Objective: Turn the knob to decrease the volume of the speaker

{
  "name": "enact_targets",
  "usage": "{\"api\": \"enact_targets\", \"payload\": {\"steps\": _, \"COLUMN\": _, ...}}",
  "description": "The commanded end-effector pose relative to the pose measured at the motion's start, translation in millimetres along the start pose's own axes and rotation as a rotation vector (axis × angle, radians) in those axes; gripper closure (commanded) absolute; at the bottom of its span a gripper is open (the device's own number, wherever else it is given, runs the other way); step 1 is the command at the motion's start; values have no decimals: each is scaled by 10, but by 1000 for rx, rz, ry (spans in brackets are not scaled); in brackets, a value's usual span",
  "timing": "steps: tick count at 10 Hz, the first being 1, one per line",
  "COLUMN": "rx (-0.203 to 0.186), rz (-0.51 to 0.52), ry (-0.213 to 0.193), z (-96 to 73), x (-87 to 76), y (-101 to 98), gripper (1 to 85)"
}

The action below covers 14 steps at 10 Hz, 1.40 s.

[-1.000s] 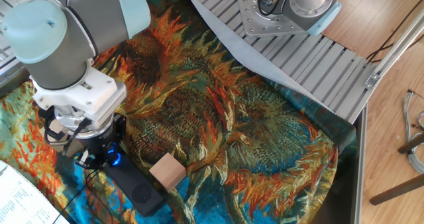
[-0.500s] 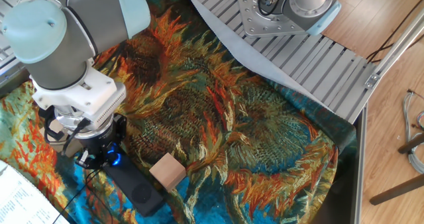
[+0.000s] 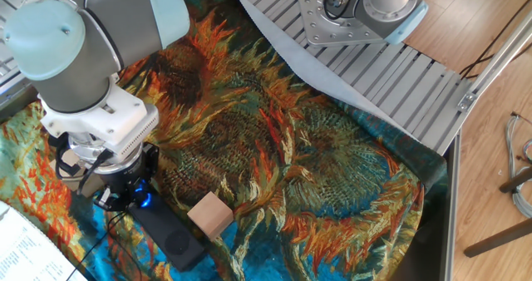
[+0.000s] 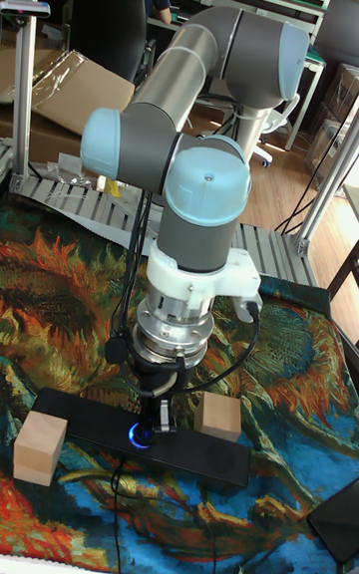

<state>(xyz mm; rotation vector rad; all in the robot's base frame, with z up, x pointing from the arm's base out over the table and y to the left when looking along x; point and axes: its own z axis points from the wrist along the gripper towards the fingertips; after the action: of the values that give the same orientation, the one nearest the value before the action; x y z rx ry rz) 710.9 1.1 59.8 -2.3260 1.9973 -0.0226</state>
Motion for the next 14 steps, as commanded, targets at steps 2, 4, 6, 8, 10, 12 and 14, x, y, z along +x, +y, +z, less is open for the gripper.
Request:
{"api": "enact_targets", "payload": {"steps": 2, "rx": 7, "rz": 62, "ry": -16, "z": -14, "x": -65, "y": -20, "gripper": 577}}
{"api": "enact_targets", "payload": {"steps": 4, "rx": 4, "rz": 93, "ry": -37, "z": 3, "x": -64, "y": 9, "gripper": 580}}
{"api": "enact_targets", "payload": {"steps": 6, "rx": 3, "rz": 138, "ry": -40, "z": 4, "x": -29, "y": 26, "gripper": 593}}
{"api": "enact_targets", "payload": {"steps": 8, "rx": 5, "rz": 215, "ry": -13, "z": -80, "x": 7, "y": 38, "gripper": 600}}
{"api": "enact_targets", "payload": {"steps": 10, "rx": -2, "rz": 244, "ry": 1, "z": -92, "x": -29, "y": 17, "gripper": 607}}
{"api": "enact_targets", "payload": {"steps": 12, "rx": -12, "rz": 222, "ry": -16, "z": -51, "x": -21, "y": 55, "gripper": 607}}
{"api": "enact_targets", "payload": {"steps": 14, "rx": -18, "rz": 189, "ry": -4, "z": -41, "x": 19, "y": 79, "gripper": 603}}
